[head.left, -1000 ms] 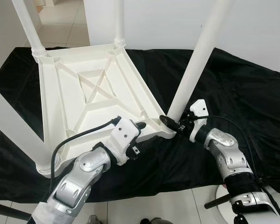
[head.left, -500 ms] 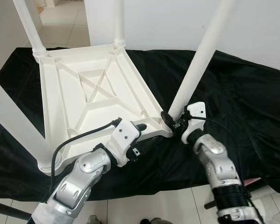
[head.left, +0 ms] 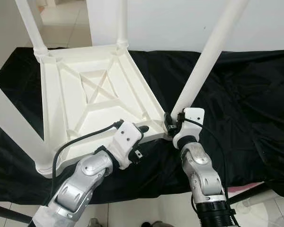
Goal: Building children table
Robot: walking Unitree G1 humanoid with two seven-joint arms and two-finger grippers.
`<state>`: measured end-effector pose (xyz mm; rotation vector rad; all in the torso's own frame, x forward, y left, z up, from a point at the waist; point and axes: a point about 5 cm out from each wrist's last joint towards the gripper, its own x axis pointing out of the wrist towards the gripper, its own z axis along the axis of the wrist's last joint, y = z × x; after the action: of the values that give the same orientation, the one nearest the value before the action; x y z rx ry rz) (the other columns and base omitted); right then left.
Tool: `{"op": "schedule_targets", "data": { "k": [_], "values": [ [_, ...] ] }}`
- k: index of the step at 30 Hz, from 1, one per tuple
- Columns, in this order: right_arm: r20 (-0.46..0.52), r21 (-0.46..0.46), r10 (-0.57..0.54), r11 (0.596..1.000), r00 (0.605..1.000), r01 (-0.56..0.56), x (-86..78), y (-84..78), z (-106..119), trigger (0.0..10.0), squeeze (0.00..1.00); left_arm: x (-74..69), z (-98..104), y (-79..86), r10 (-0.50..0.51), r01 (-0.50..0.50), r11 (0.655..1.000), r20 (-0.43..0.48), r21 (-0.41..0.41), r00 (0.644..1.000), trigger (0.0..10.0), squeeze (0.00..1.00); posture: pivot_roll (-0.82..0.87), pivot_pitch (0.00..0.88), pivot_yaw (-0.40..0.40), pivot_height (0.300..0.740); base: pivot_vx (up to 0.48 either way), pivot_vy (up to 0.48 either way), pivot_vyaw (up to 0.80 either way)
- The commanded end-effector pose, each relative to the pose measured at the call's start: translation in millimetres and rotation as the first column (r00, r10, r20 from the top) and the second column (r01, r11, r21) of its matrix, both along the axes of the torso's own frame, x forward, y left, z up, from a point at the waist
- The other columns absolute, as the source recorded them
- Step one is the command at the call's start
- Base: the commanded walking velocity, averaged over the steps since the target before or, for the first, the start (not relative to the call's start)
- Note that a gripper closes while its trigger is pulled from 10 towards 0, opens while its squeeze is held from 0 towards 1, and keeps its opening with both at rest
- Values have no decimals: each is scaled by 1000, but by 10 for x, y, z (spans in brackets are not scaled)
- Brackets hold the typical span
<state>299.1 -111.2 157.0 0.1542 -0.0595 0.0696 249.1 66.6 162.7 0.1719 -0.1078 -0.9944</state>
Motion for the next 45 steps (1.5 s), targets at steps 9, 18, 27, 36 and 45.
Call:
{"op": "schedule_targets", "data": {
  "k": [9, 18, 27, 36, 45],
  "values": [
    [35, 9, 109, 994, 993, -109, -64, -146, 20, 10000, 1000, -69, -6, -49, -86, 86, 996, -7, 7, 996, 10000, 0, -44, 100, -59, 740, 0, 0, 0],
    [36, -174, 414, 899, 910, -402, 13, -338, 42, 10000, 0, -50, 0, -40, -78, 78, 997, -10, 2, 997, 10000, 0, -55, 111, -48, 740, 0, 0, 0],
    [-24, -277, 575, 782, 818, -558, 151, -328, -4, 3608, 0, -24, 21, -55, -82, 82, 997, -1, 3, 997, 10000, 0, -45, 103, -45, 740, 0, 0, 0],
    [-40, -288, 584, 770, 811, -569, 209, -407, -53, 0, 0, -16, 31, -44, -73, 73, 997, 4, 4, 997, 10000, 0, -37, 101, -45, 740, 0, 0, 0],
    [-42, -246, 548, 805, 835, -540, 171, -423, -97, 10000, 0, -17, 36, -49, -77, 77, 997, 4, 3, 997, 10000, 0, -42, 102, -40, 740, 0, 0, 0]
  ]
}}
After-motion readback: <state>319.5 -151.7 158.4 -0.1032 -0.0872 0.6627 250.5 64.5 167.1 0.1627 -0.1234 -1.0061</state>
